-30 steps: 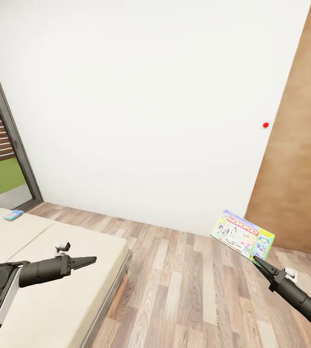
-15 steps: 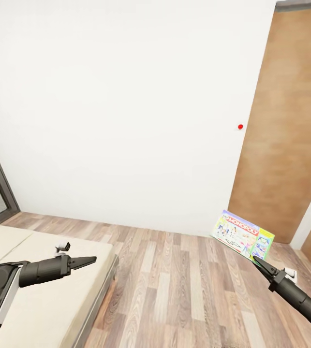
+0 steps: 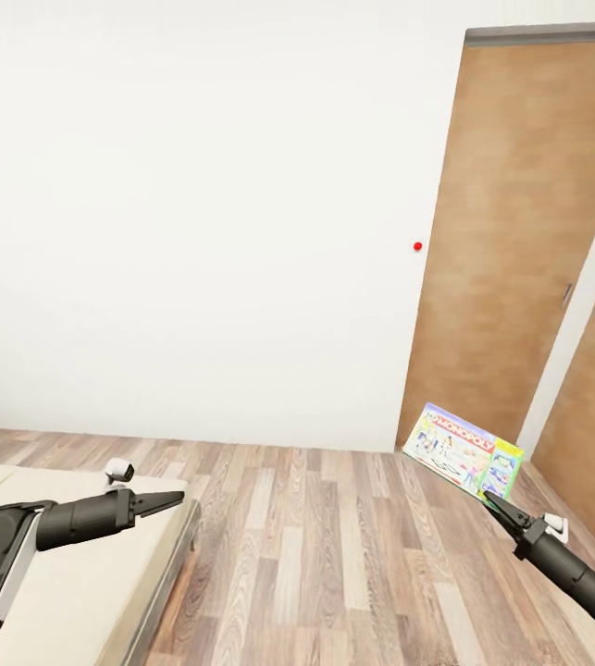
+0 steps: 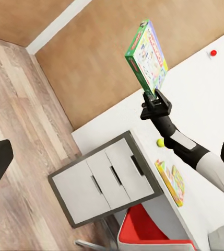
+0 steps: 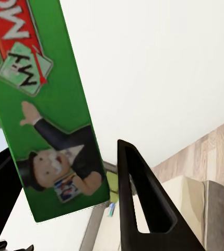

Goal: Put all the toys in the child's room - the three board games (two on the bed and one on the table), the two jigsaw puzzles on the table, and the tennis ball on the table - inside the toy box on the table in the child's room.

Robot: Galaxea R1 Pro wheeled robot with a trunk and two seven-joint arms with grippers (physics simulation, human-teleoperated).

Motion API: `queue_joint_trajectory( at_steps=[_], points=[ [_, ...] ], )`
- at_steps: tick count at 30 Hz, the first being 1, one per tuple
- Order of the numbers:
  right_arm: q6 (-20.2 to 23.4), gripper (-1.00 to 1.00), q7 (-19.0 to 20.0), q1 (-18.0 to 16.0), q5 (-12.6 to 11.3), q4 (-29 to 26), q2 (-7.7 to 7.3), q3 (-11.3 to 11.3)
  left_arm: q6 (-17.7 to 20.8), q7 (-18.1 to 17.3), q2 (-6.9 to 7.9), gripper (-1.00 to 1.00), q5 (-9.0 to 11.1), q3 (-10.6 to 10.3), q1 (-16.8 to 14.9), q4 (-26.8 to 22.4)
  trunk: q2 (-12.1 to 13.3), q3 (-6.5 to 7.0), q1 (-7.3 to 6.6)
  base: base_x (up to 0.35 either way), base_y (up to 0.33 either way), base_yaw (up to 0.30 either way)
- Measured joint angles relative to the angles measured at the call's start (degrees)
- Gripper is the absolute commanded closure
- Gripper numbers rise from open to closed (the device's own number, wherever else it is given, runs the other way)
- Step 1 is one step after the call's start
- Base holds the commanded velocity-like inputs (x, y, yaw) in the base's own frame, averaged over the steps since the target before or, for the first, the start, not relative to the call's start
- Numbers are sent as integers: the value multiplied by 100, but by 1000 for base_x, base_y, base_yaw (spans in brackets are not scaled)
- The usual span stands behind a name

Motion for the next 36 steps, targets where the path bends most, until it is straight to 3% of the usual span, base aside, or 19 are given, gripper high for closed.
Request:
queue_joint_trajectory(
  at_steps=[36],
  points=[
    [-14,100,-2,0,-20,73,-2,-3,0,1,3,-100,-3,0,0,67,0,226,0,0,0,-231]
  ],
)
